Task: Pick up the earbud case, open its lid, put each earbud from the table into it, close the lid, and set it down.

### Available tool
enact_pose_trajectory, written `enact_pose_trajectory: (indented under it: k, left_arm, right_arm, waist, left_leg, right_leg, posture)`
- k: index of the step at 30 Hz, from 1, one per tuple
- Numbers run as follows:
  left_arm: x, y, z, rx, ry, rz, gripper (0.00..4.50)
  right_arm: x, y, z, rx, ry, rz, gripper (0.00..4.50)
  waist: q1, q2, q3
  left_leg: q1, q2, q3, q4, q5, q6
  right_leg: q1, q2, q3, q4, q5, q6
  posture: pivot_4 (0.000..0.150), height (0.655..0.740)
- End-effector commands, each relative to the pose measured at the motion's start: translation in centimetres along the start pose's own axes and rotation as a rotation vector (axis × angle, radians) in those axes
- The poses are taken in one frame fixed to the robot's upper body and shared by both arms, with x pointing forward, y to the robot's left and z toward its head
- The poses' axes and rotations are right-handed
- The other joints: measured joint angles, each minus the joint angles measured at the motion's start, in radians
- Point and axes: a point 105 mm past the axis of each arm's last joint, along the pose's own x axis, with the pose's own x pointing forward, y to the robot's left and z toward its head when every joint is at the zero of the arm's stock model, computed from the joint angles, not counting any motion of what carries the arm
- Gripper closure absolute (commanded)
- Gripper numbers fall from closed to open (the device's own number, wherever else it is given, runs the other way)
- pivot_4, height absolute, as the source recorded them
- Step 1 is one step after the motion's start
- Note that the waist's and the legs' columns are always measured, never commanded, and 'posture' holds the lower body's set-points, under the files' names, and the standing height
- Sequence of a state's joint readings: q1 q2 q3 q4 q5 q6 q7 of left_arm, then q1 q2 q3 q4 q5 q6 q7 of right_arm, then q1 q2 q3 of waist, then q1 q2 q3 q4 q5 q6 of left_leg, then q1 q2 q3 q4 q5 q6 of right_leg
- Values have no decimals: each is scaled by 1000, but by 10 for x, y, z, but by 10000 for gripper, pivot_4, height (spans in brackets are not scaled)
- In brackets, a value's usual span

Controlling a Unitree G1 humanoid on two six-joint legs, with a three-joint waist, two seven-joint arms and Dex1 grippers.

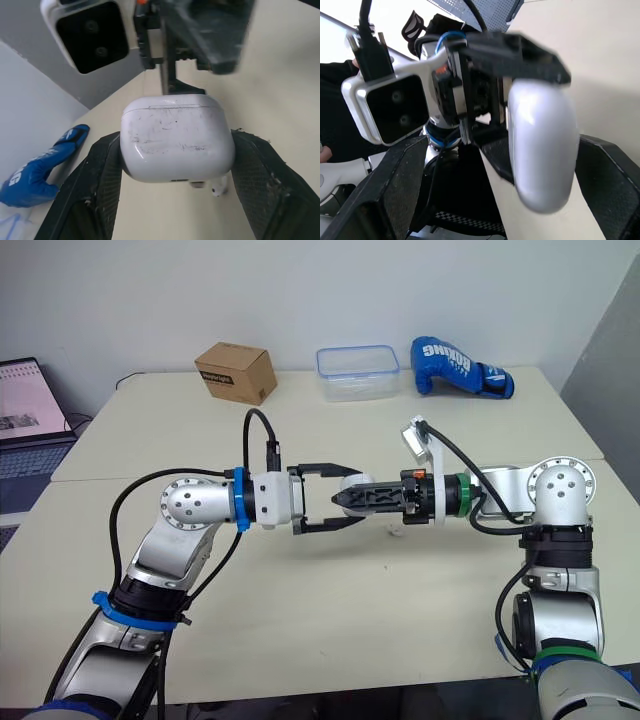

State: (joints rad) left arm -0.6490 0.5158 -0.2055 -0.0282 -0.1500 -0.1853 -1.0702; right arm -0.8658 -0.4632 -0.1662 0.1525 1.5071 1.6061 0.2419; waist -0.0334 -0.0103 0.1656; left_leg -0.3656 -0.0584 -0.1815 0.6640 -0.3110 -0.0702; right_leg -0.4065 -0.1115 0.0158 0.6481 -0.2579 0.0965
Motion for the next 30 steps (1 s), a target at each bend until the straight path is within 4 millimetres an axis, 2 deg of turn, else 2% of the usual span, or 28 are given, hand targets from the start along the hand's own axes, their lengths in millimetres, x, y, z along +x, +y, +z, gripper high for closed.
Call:
enact_pose_trajectory:
  k: [1,7,10,14,30]
  left_arm:
    - [-4,12,6,53,-10,34,17321]
    - [-4,11,6,54,-12,29,17321]
    - [-4,10,5,54,-8,24,17321]
    - [-4,8,5,53,-8,19,17321]
    - [-3,2,5,33,-6,15,17321]
  right_arm:
    - [-1,9,1,-20,-21,32,0]
    - [-3,4,-1,4,-45,16,0]
    - [-4,1,-2,10,-58,5,5151]
    - [-5,1,-2,9,-66,6,19638]
    - [-7,8,12,-13,-90,4,19638]
  waist:
    - [0,0,0]
    - [0,0,0]
    - [0,0,0]
    - [-1,0,0]
    - [-1,0,0]
  left_leg:
    - [0,0,0,0,0,0]
    - [0,0,0,0,0,0]
    - [0,0,0,0,0,0]
    - [0,0,0,0,0,0]
    - [0,0,0,0,0,0]
  right_leg:
    - [0,0,0,0,0,0]
    - [0,0,0,0,0,0]
    - [0,0,0,0,0,0]
    - [0,0,0,0,0,0]
    - [0,0,0,0,0,0]
  posture:
    - [1500,7307]
    - [1500,7307]
    - [1500,7307]
    - [1500,7307]
    - [1500,7307]
